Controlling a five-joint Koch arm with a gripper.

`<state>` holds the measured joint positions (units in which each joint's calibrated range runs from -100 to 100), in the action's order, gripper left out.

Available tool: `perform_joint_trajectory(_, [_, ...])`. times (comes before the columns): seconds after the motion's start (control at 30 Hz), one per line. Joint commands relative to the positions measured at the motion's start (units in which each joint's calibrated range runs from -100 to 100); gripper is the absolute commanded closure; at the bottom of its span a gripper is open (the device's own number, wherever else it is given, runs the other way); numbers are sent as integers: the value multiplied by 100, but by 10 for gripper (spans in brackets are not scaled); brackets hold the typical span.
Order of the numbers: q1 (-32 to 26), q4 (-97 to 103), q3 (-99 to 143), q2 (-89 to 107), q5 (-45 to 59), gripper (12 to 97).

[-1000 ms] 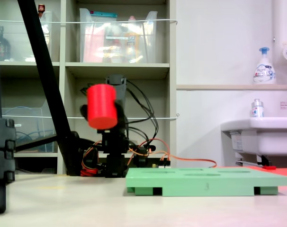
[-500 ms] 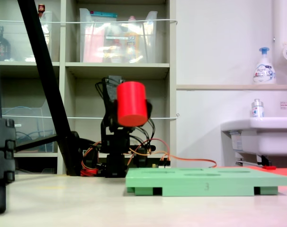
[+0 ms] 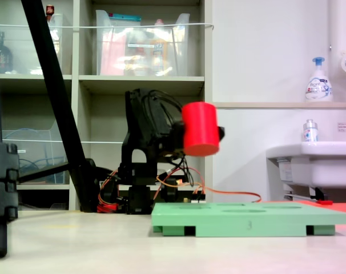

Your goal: Put the cylinder block into the corresponding hole

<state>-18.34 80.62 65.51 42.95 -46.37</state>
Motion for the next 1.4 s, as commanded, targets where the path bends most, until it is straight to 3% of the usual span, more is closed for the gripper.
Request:
perform_joint_trajectory(0.0, [-127, 70, -539, -413, 68, 793])
perform_joint_trajectory(0.57, [-816, 99, -2343, -3681, 34, 793])
perform_joint_trajectory(1.37, [-884, 90, -3789, -5971, 5, 793])
